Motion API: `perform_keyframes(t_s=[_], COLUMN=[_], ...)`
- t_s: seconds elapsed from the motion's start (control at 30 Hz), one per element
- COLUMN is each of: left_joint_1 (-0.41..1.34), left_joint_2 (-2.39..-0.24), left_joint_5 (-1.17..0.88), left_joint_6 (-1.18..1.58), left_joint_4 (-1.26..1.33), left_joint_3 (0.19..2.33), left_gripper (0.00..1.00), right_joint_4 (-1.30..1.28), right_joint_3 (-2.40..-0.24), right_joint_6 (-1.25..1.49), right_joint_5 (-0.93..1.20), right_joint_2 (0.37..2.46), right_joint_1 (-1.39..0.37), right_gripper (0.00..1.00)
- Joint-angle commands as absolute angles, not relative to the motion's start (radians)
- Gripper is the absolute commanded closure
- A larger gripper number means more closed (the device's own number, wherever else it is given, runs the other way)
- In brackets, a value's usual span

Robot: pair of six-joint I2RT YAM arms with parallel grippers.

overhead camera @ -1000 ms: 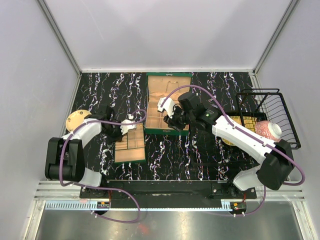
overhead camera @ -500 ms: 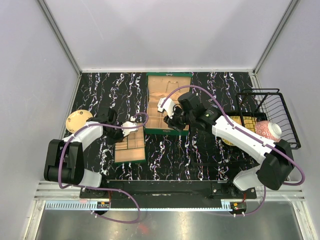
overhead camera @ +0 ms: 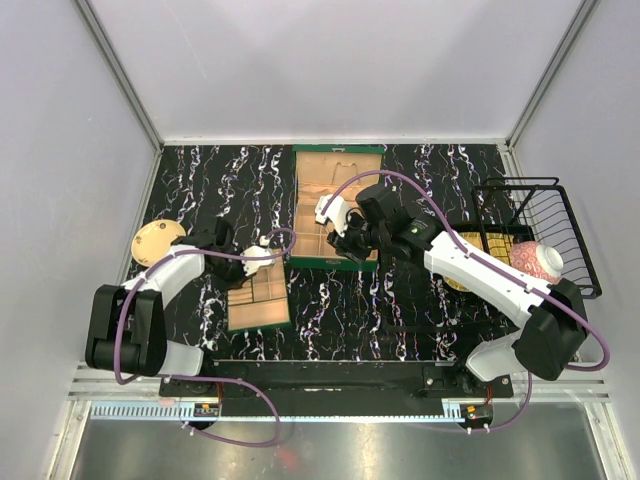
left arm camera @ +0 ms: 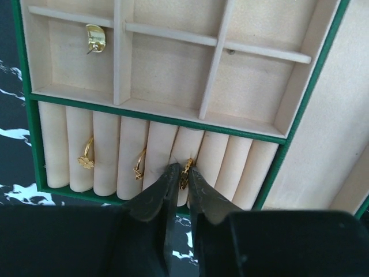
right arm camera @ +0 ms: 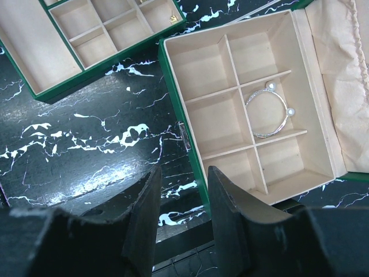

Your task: Organize the mixed jewelry

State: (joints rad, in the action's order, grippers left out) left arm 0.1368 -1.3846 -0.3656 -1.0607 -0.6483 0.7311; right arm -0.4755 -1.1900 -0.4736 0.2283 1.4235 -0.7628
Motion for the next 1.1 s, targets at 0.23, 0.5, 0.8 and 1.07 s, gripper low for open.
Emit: perform_keyframes(t_s=[0.23,0.5,0.8,1.07], left_joint_1=[0.137,0.135,0.135,0.135], left_joint_2=[-1.327,-1.312,-1.327,-1.373], left_joint_5=[-0.333,-0.362,-0.364,-0.376], left_joint_6=[-1.043,-1.035,-1.012,-1.011], left_joint_4=[-0.813,-0.834,-0.767,-0.761], left_joint_3=[0.816,0.838,0.847,0.864], left_gripper=[0.75,0.73,0.74,0.74], right_joint_4=[-0.446,-0.445,-0.436,-0.436], right_joint_3=[-1.203,-1.197,-1.177,-1.164], right_joint_6=[-0.469,-0.474,-0.469,-0.476], right_joint_5=[0.229,0.225,0.224,0.212], right_joint_2=[1.394,1.394,1.388,1.381], right_joint_1=[-0.755,-0.755,-0.755,-0.755], right_gripper=[0.56,0.56,0.56,0.56])
